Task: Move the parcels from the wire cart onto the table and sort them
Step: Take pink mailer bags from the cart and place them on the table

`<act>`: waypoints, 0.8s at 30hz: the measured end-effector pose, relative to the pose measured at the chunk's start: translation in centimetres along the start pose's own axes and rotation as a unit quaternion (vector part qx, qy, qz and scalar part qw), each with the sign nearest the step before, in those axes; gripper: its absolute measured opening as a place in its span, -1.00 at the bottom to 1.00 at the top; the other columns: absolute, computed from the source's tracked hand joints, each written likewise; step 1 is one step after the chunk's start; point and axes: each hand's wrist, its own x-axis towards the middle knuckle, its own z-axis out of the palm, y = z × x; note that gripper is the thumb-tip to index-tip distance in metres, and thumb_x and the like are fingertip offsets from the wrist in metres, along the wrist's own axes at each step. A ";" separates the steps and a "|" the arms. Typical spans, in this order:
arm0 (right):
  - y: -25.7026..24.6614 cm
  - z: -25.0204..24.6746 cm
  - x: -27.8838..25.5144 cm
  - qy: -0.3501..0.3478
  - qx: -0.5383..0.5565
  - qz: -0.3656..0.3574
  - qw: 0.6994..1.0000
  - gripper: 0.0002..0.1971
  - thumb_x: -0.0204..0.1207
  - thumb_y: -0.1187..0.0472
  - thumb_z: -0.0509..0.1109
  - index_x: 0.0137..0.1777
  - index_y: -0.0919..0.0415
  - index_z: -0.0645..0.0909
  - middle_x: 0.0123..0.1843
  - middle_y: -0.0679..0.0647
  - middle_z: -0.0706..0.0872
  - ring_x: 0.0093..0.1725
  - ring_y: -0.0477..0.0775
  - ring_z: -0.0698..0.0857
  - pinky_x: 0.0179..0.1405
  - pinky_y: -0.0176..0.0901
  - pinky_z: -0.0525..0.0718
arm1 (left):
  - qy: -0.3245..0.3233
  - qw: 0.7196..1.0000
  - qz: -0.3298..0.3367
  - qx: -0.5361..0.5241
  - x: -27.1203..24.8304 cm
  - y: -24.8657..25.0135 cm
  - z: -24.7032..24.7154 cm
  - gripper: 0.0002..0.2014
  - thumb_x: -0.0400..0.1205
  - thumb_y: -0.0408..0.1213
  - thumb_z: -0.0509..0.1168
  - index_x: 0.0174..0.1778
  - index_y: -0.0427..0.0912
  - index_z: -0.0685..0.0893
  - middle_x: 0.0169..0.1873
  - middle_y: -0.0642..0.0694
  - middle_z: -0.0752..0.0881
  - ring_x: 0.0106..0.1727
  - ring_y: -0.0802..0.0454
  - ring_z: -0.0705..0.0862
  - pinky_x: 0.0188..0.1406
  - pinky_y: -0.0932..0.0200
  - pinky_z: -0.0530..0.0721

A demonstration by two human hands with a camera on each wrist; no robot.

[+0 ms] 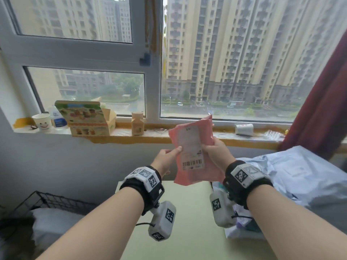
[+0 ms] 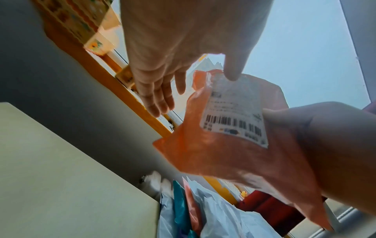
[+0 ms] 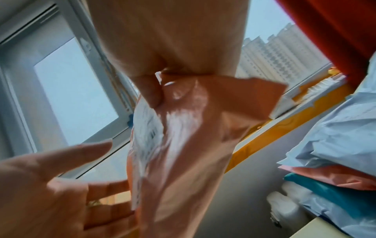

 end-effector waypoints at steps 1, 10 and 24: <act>0.3 -1.2 0.4 0.003 0.029 0.011 1.000 -0.81 0.63 0.37 0.22 0.19 0.21 0.54 0.09 0.23 0.75 0.09 0.26 0.75 0.08 0.16 0.73 | -0.014 1.000 0.001 -0.002 0.6 0.2 1.3 -0.30 0.58 0.20 0.26 0.50 -0.21 0.39 0.36 -0.20 0.57 0.35 -0.15 0.55 0.24 -0.12 0.55; 4.1 -10.3 2.7 0.075 0.076 0.084 0.991 -0.67 0.70 0.08 0.21 0.31 0.31 0.48 0.11 0.23 0.74 -0.03 0.18 0.76 -0.14 -0.01 0.75 | -0.071 0.997 0.014 -0.012 3.8 2.7 11.3 -0.39 0.50 -0.57 0.38 0.47 -0.28 0.36 0.20 -0.24 0.68 0.15 -0.18 0.73 0.18 -0.16 0.72; 11.3 -21.1 4.3 0.251 0.012 0.101 0.963 -0.14 0.42 0.03 0.55 0.65 0.06 0.15 0.55 0.12 0.40 0.42 0.24 0.54 0.33 0.26 0.61 | -0.108 0.976 0.099 0.160 8.5 5.2 22.0 -0.51 0.59 -0.57 0.19 0.32 0.04 0.58 0.18 -0.09 0.69 0.08 -0.07 0.74 0.05 -0.06 0.78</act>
